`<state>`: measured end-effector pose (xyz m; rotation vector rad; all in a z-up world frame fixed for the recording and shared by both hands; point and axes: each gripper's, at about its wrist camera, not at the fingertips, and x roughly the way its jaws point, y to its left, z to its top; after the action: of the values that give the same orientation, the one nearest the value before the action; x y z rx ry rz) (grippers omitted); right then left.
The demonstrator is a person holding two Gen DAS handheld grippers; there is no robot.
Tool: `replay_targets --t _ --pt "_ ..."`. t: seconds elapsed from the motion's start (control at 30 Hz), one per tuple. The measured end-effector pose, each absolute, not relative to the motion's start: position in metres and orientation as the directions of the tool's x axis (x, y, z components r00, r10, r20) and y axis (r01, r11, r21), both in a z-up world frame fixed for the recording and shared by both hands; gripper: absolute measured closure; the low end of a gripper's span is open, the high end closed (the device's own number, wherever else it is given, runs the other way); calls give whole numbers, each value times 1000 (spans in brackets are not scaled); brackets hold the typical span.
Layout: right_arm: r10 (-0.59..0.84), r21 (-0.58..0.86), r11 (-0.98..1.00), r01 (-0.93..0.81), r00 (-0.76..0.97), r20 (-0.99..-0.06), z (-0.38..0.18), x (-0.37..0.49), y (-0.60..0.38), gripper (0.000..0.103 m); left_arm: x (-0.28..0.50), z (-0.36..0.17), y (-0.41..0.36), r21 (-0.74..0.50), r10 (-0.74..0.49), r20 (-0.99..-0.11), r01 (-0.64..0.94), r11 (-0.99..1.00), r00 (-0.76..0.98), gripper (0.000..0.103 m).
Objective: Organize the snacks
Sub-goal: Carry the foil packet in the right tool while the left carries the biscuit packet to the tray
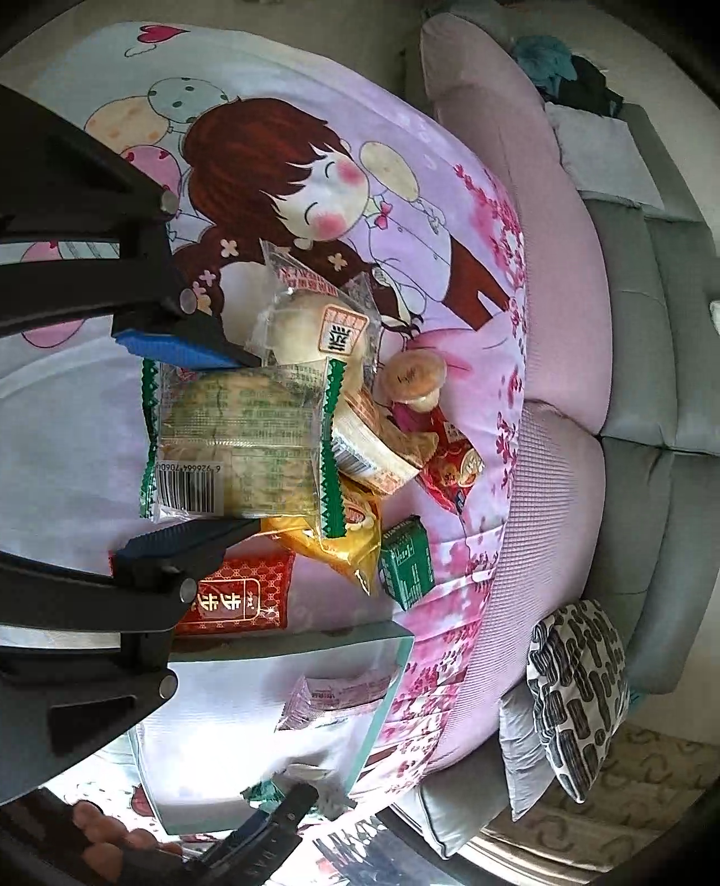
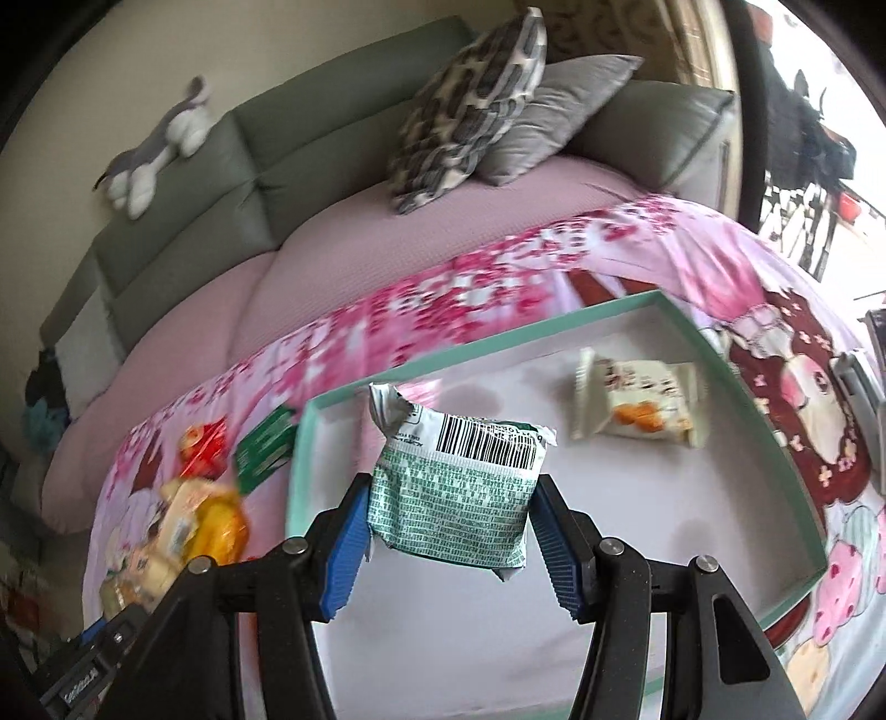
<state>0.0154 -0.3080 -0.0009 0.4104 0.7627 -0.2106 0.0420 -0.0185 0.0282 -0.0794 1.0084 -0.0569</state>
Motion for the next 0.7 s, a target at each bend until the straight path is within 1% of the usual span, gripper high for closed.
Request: replay_targets --t 0.2,0.4,0.5,0.7 --pt "-85 270 877 397 682 -726 -12 21 -338 44 51 31 -36 -99 -109 -839 48 994 533 52" --pt "-118 234 882 409 672 -731 -17 32 -349 44 66 36 -70 -90 -141 -845 123 988 515 52" --pt "-113 230 887 400 672 -732 -21 37 -351 43 81 34 -93 -87 -159 -857 166 982 490 52" --pt "-103 233 886 401 661 -743 -29 43 -357 43 117 25 -140 -47 -151 -871 227 973 467 52"
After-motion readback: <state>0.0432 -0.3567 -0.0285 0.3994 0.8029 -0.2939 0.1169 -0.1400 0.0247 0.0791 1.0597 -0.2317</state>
